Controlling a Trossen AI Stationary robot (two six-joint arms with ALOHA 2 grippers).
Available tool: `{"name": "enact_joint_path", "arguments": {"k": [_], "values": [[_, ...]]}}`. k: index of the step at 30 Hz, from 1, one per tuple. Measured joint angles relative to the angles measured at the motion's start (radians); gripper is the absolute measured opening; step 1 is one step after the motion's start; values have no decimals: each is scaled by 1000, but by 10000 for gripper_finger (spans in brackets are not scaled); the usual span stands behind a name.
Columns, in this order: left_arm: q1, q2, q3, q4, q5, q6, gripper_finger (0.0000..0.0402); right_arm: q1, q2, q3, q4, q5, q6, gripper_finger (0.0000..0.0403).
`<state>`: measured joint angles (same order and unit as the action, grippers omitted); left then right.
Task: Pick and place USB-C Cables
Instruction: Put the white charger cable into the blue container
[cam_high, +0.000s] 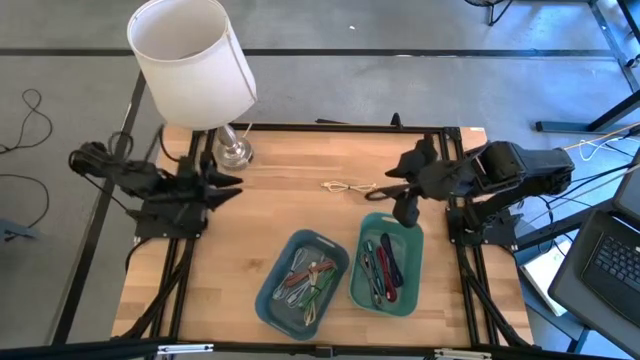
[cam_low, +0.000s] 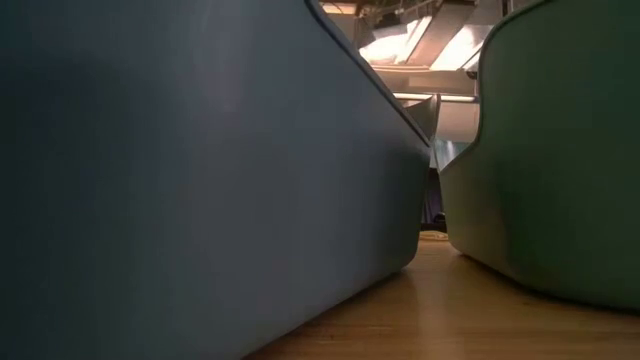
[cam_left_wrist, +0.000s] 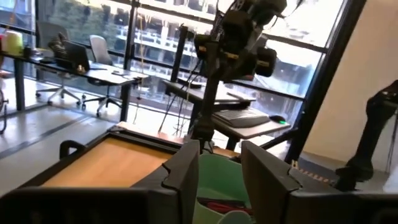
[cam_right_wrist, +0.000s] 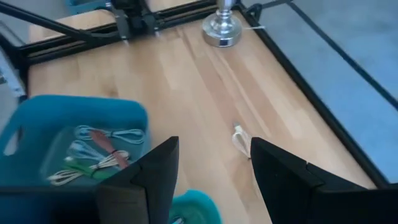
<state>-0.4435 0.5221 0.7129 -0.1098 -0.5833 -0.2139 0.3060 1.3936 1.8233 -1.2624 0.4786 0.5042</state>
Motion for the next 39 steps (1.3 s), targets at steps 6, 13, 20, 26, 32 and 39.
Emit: {"name": "enact_joint_path", "arguments": {"k": [6,13,20,26,32,39], "values": [[27,24,-124,212,-7,26,107,-135,68,0,-8,-42,-128,202],[29,43,-124,244,-2,17,111,-391,210,0,-107,-106,-373,202],[27,43,-124,249,-1,16,107,-568,356,0,-50,-320,-519,202],[27,43,-124,249,0,16,111,-605,501,0,-28,-452,-601,202],[27,43,-124,248,1,15,107,-604,625,0,-67,-457,-671,202],[27,43,-124,245,5,15,111,-615,653,-121,63,-485,-697,202]]}}
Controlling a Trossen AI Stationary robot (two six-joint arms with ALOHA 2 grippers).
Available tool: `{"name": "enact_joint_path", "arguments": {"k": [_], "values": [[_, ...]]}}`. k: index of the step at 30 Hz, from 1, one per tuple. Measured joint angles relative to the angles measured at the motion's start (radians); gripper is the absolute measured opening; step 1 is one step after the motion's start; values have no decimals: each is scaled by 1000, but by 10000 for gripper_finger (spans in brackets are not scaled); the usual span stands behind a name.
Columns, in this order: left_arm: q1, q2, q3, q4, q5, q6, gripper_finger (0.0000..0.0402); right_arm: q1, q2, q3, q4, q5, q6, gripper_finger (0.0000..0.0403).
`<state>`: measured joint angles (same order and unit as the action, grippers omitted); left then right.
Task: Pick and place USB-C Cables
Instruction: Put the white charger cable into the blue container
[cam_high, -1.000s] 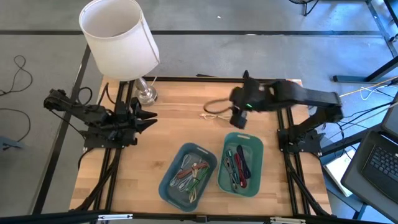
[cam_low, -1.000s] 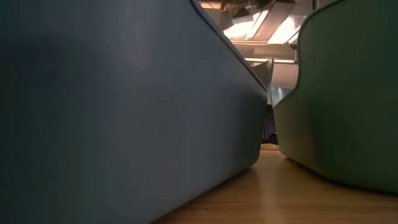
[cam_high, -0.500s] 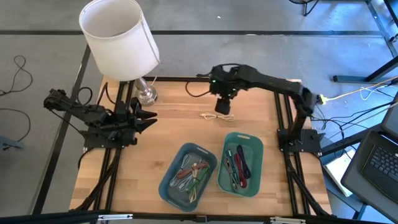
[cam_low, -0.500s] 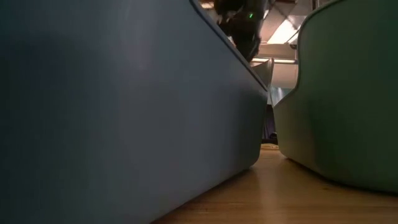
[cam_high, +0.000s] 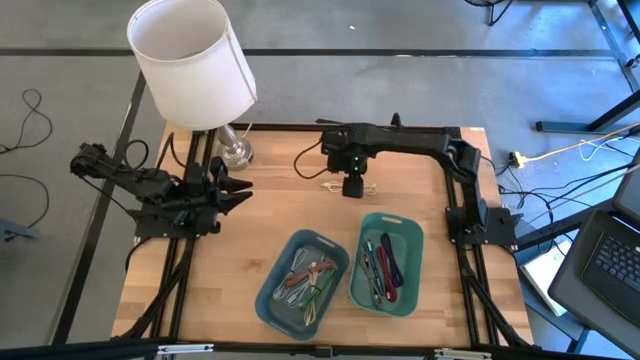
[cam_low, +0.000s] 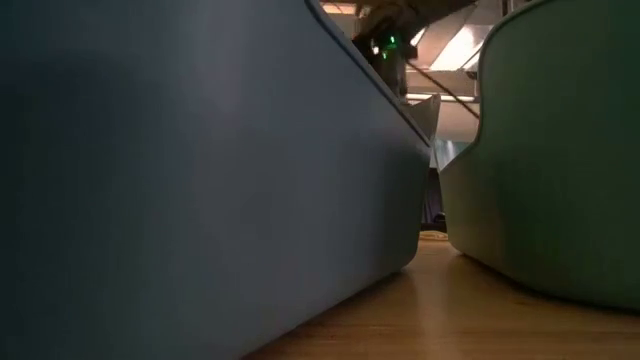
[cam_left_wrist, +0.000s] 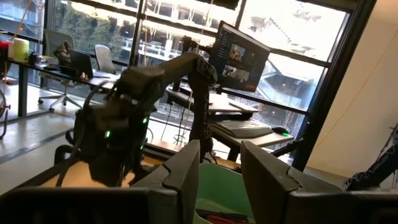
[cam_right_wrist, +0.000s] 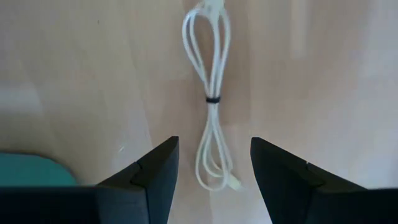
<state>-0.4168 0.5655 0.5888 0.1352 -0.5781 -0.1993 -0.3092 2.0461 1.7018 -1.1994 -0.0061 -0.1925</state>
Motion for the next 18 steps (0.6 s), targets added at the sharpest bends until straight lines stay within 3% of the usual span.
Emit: {"name": "enact_joint_path", "arguments": {"k": [10,18], "values": [[0,0,0,1,0,-57,108,-11,1,-288,221,-51,38,202],[0,0,0,3,-6,-138,108,-10,-5,-346,291,-61,60,199]]}}
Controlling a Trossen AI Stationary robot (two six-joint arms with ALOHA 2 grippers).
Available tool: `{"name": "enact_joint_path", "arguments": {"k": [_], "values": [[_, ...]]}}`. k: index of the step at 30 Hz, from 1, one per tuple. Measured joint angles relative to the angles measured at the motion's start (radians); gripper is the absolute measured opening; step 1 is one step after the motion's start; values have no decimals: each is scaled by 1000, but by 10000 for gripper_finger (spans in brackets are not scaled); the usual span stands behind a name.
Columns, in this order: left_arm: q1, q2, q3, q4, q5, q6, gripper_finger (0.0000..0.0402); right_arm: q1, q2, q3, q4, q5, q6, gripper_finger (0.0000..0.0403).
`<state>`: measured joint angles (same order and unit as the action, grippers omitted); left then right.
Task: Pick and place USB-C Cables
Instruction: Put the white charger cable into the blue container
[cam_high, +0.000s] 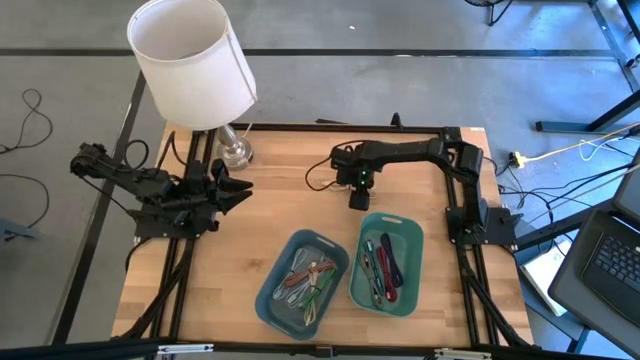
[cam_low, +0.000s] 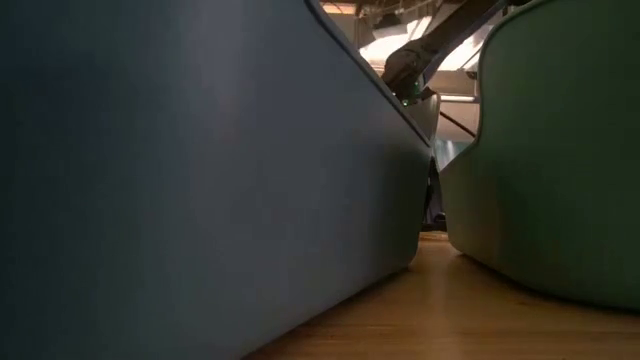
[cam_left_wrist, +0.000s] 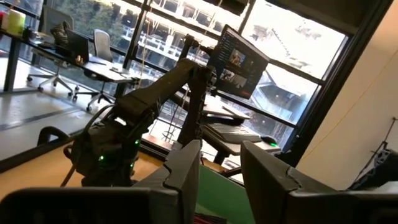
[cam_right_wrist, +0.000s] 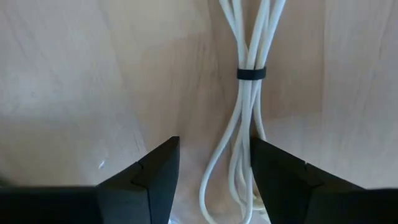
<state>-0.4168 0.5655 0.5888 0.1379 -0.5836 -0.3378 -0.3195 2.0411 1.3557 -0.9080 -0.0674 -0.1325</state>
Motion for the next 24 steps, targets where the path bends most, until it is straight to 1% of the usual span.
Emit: {"name": "enact_joint_path", "arguments": {"k": [4,7,9,11,13,14,17,20,24], "values": [[0,0,0,0,-2,0,105,0,5,23,3,0,-3,179],[0,0,0,1,-2,-1,105,-1,8,35,49,1,-13,151],[0,0,0,1,-1,-15,106,-1,8,38,56,1,-25,122],[0,0,0,1,-1,-18,108,-1,8,38,57,1,-26,81],[0,0,0,1,-1,-18,109,-1,8,38,55,1,-26,32],[0,0,0,1,-1,-18,109,-1,8,38,54,1,-26,19],[0,0,0,1,-1,-19,107,-1,7,39,42,25,-13,12],[0,0,0,1,-1,-29,106,-1,-8,39,-10,51,-10,5],[0,0,0,1,-1,-91,110,0,-95,39,-76,117,-16,3]]}}
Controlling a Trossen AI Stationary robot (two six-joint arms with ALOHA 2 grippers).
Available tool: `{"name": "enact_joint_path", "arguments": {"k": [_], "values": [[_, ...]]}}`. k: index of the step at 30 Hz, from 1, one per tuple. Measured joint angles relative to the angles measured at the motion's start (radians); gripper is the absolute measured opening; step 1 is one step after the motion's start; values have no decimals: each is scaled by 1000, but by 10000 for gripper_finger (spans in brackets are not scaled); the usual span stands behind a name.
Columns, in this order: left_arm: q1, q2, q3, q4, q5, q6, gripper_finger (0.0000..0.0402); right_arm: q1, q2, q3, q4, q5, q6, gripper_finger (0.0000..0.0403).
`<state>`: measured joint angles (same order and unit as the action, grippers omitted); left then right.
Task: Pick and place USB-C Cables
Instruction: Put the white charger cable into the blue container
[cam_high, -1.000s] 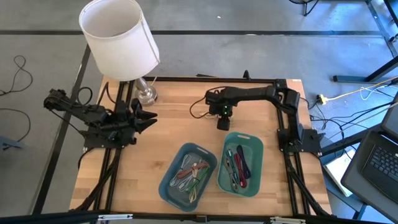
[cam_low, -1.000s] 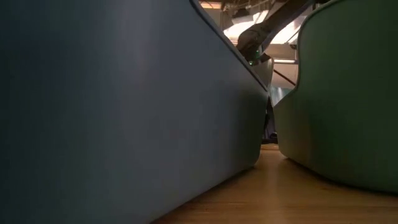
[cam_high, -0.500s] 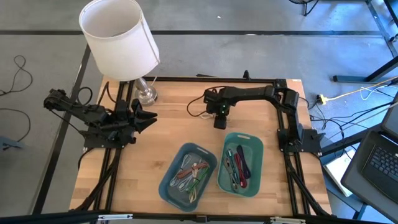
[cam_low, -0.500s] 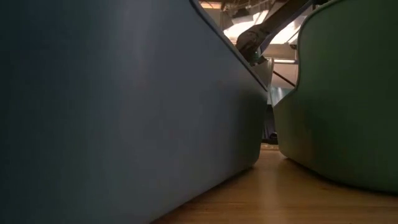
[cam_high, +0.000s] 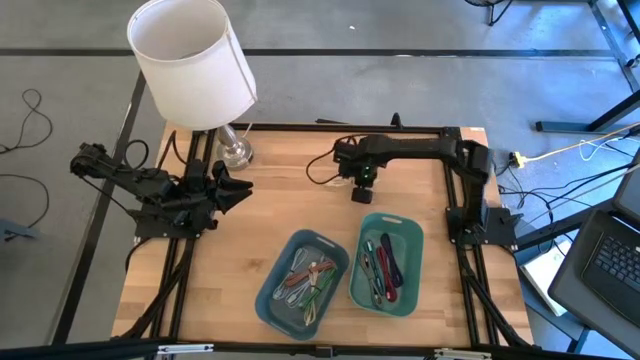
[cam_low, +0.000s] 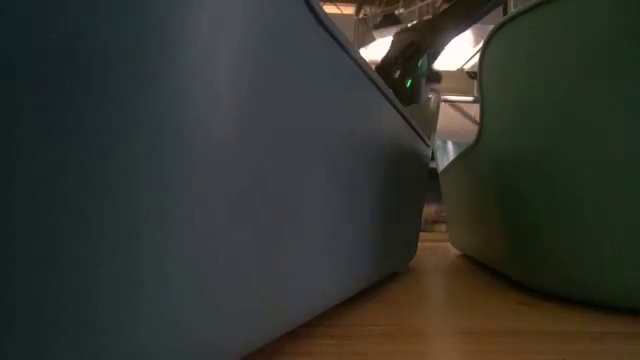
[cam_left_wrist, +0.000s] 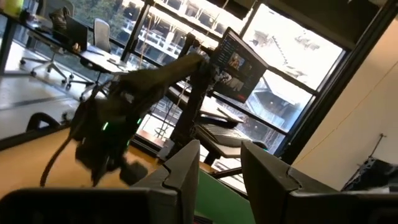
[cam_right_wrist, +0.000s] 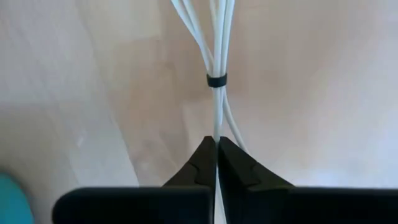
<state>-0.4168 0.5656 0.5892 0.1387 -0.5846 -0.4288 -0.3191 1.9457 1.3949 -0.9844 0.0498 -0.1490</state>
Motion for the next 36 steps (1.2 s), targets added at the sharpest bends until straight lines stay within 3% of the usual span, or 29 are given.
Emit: {"name": "enact_joint_path", "arguments": {"k": [4,8,11,15,18,22,28,32,36], "values": [[0,0,0,0,0,-6,111,11,-160,0,-57,88,23,2],[0,0,0,0,0,-6,109,43,-379,0,-117,85,167,1],[0,0,0,1,-3,-6,107,102,-554,0,-109,17,317,1],[0,16,1,39,-40,-6,109,237,-748,0,66,-50,508,1],[0,48,1,109,-44,0,109,361,-840,-22,379,-50,538,1],[0,124,1,270,-7,58,107,481,-851,-38,660,3,490,0],[1,286,1,621,31,174,111,523,-738,-39,734,25,483,0],[14,379,1,776,44,210,111,523,-644,-40,836,-40,489,0],[48,444,22,776,110,160,111,521,-572,-31,959,-134,486,0]]}}
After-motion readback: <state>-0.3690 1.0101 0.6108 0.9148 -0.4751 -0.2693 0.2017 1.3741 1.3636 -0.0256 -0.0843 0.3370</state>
